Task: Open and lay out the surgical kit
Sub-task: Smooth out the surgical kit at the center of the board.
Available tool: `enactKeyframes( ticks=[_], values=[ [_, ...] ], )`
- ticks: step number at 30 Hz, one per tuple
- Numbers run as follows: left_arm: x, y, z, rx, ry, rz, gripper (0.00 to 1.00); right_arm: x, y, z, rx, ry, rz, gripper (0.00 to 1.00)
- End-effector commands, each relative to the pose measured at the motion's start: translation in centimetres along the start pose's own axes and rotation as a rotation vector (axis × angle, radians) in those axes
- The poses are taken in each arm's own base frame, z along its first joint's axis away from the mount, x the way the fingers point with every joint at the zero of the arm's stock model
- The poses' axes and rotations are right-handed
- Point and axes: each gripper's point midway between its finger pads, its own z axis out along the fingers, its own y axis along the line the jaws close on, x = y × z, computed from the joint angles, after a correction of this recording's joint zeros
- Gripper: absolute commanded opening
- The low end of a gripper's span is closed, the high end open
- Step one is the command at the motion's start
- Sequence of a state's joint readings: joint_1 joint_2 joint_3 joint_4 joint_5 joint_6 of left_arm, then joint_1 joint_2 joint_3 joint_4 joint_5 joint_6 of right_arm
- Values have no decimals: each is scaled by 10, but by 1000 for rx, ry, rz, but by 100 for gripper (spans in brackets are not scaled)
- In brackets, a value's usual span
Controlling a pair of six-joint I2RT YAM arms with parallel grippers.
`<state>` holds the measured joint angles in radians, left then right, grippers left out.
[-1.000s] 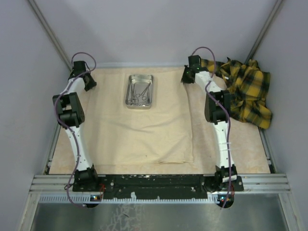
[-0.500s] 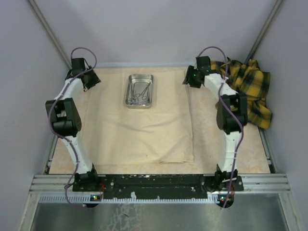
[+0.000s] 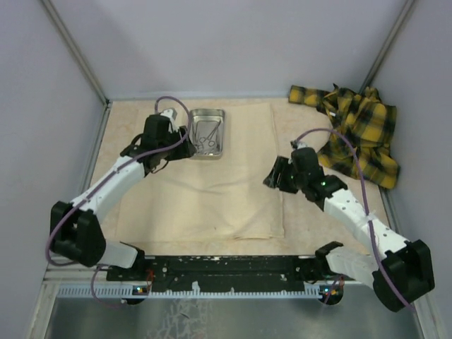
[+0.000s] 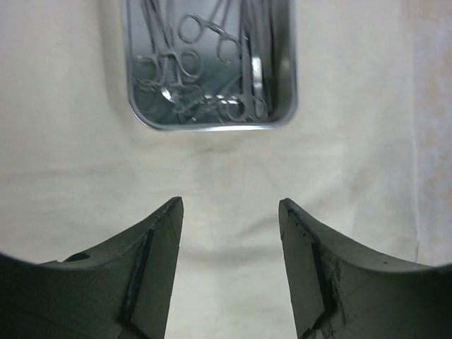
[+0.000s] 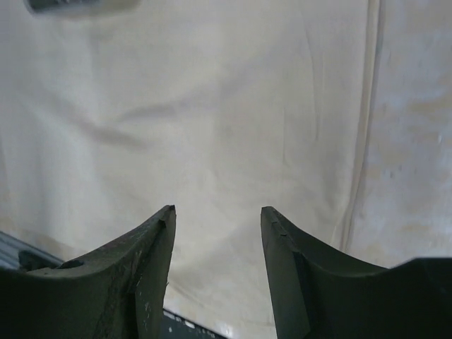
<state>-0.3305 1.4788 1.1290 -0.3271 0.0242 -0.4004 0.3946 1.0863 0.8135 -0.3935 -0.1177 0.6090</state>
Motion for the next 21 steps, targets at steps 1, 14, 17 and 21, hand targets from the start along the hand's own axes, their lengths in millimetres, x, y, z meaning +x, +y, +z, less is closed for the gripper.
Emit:
enactKeyframes(
  ticks=[1, 14, 17, 21],
  values=[
    [20, -13, -34, 21, -32, 14, 64, 62, -10, -14, 63, 69, 86, 52],
    [100, 5, -35, 19, 76, 16, 66, 142, -49, -28, 158, 131, 192, 50],
    [109, 7, -31, 19, 94, 19, 66, 152, -53, -21, 180, 151, 199, 50],
    [115, 8, -27, 23, 99, 24, 66, 161, -55, -17, 226, 158, 190, 50]
  ],
)
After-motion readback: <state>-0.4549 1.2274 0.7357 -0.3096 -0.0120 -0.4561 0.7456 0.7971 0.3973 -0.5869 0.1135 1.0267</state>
